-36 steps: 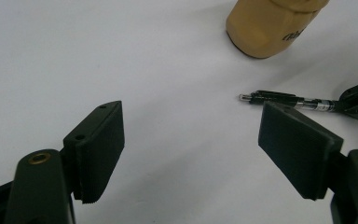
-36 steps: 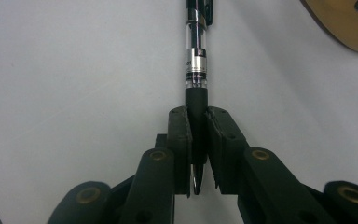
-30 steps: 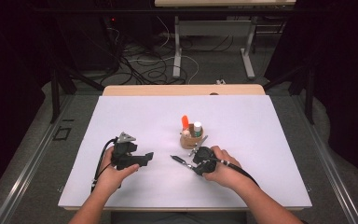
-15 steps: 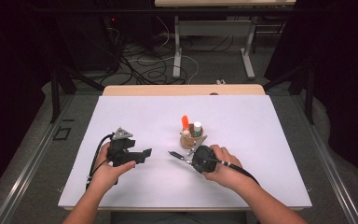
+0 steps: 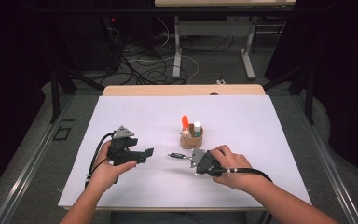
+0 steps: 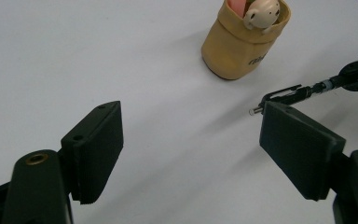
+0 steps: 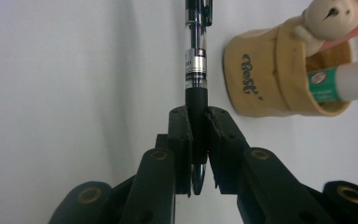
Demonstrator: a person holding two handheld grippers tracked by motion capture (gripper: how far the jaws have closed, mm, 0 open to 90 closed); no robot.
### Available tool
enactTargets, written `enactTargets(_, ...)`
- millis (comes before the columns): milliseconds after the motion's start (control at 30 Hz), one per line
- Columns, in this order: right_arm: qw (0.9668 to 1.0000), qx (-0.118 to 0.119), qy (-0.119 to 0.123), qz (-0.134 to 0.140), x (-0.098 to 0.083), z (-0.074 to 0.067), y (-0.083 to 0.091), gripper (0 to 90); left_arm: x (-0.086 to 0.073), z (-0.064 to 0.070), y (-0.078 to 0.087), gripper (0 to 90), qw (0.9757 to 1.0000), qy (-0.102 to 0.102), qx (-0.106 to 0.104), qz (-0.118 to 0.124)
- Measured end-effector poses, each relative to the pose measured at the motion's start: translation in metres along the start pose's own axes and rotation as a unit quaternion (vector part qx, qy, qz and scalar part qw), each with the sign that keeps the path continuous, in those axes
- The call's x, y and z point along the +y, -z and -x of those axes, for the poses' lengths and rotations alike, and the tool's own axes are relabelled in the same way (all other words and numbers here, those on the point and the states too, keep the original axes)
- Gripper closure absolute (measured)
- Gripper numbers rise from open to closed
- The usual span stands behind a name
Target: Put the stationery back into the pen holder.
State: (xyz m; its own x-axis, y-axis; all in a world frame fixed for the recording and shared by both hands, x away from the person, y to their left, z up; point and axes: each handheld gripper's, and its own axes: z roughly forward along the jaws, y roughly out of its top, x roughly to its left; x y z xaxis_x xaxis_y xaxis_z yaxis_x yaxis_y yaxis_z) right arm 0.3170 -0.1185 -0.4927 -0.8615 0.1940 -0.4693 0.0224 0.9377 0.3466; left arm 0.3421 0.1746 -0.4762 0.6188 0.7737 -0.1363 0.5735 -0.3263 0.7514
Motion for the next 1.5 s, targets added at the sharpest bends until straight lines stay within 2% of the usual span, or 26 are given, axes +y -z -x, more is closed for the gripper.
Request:
enactTargets(33, 0.9997, -0.010, 0.021, 0.003, 0.000, -0.001, 0.000, 80.5, 0.000, 0.000, 0.001, 21.8, 1.0000, 0.000, 0.000, 0.000)
enactTargets(133, 0.9973, -0.042, 0.058, 0.016, 0.000, -0.004, 0.002, 80.5, 0.002, 0.001, 0.001, 21.7, 1.0000, -0.006, -0.001, 0.000)
enactTargets(233, 0.9933, -0.075, 0.080, 0.034, 0.001, -0.007, 0.003, 80.5, 0.004, 0.003, 0.001, 21.7, 0.9999, -0.010, 0.000, -0.002)
enactTargets(433, 0.9833, -0.122, 0.123, 0.054, 0.003, -0.011, 0.006, 80.5, 0.008, 0.005, 0.001, 21.7, 0.9998, -0.017, -0.006, -0.001)
enactTargets(467, 0.9803, -0.132, 0.135, 0.057, 0.003, -0.012, 0.006, 80.5, 0.008, 0.006, 0.001, 21.7, 0.9998, -0.017, -0.008, 0.000)
enactTargets(567, 0.9690, -0.161, 0.179, 0.056, 0.003, -0.014, 0.006, 80.5, 0.010, 0.008, 0.002, 21.7, 0.9997, -0.021, -0.008, 0.001)
enactTargets(667, 0.9536, -0.192, 0.224, 0.058, 0.003, -0.017, 0.006, 80.5, 0.011, 0.010, 0.003, 21.7, 0.9997, -0.023, -0.011, 0.004)
enactTargets(700, 0.9499, -0.202, 0.233, 0.053, 0.003, -0.018, 0.007, 80.5, 0.011, 0.010, 0.004, 21.8, 0.9997, -0.024, -0.011, 0.003)
enactTargets(733, 0.9433, -0.213, 0.250, 0.049, 0.004, -0.019, 0.007, 80.5, 0.012, 0.011, 0.004, 21.9, 0.9996, -0.023, -0.013, 0.004)
enactTargets(800, 0.9265, -0.252, 0.273, 0.059, 0.003, -0.022, 0.006, 80.5, 0.012, 0.012, 0.005, 22.2, 0.9995, -0.024, -0.017, 0.006)
enactTargets(833, 0.9219, -0.261, 0.281, 0.052, 0.003, -0.024, 0.007, 80.5, 0.012, 0.013, 0.006, 22.3, 0.9995, -0.024, -0.018, 0.007)
enactTargets(900, 0.9066, -0.285, 0.306, 0.053, 0.003, -0.026, 0.007, 80.5, 0.013, 0.015, 0.007, 22.4, 0.9994, -0.029, -0.018, 0.008)
enactTargets(933, 0.9009, -0.293, 0.315, 0.054, 0.003, -0.026, 0.006, 80.5, 0.013, 0.016, 0.008, 22.5, 0.9994, -0.029, -0.019, 0.008)
enactTargets(1000, 0.8961, -0.299, 0.322, 0.061, 0.003, -0.027, 0.007, 80.5, 0.015, 0.018, 0.010, 22.6, 0.9993, -0.030, -0.022, 0.009)
enactTargets(1100, 0.8871, -0.302, 0.343, 0.065, 0.003, -0.028, 0.007, 80.5, 0.017, 0.021, 0.012, 23.1, 0.9989, -0.031, -0.031, 0.016)
enactTargets(1133, 0.8856, -0.299, 0.349, 0.065, 0.002, -0.028, 0.007, 80.5, 0.017, 0.022, 0.012, 23.6, 0.9988, -0.032, -0.035, 0.014)
enactTargets(1167, 0.8822, -0.299, 0.358, 0.066, 0.002, -0.028, 0.007, 80.5, 0.019, 0.022, 0.013, 24.1, 0.9985, -0.039, -0.036, 0.009)
enactTargets(1200, 0.8797, -0.298, 0.365, 0.065, 0.001, -0.028, 0.007, 80.5, 0.019, 0.024, 0.012, 24.8, 0.9985, -0.035, -0.041, 0.011)
enactTargets(1233, 0.8761, -0.298, 0.374, 0.064, 0.001, -0.028, 0.007, 80.5, 0.020, 0.024, 0.013, 25.6, 0.9980, -0.044, -0.045, 0.006)
enactTargets(1267, 0.8744, -0.297, 0.379, 0.063, 0.000, -0.029, 0.008, 80.5, 0.021, 0.026, 0.012, 26.2, 0.9980, -0.043, -0.045, 0.005)
enactTargets(1300, 0.8702, -0.298, 0.388, 0.061, 0.000, -0.028, 0.008, 80.5, 0.023, 0.027, 0.012, 27.1, 0.9975, -0.050, -0.049, -0.001)
enactTargets(1333, 0.8683, -0.300, 0.391, 0.062, -0.001, -0.028, 0.008, 80.5, 0.024, 0.029, 0.011, 28.0, 0.9973, -0.049, -0.054, -0.003)
enactTargets(1367, 0.8646, -0.296, 0.402, 0.057, -0.001, -0.028, 0.009, 80.5, 0.025, 0.031, 0.011, 28.6, 0.9971, -0.050, -0.056, -0.008)
enactTargets(1433, 0.8636, -0.292, 0.408, 0.053, 0.000, -0.027, 0.012, 80.5, 0.027, 0.034, 0.009, 29.6, 0.9960, -0.063, -0.063, -0.010)
enactTargets(1467, 0.8612, -0.292, 0.412, 0.053, 0.001, -0.026, 0.013, 80.5, 0.029, 0.036, 0.009, 30.2, 0.9955, -0.065, -0.067, -0.015)
enactTargets(1500, 0.8623, -0.293, 0.410, 0.054, 0.001, -0.027, 0.014, 80.5, 0.030, 0.038, 0.009, 30.8, 0.9943, -0.072, -0.074, -0.024)
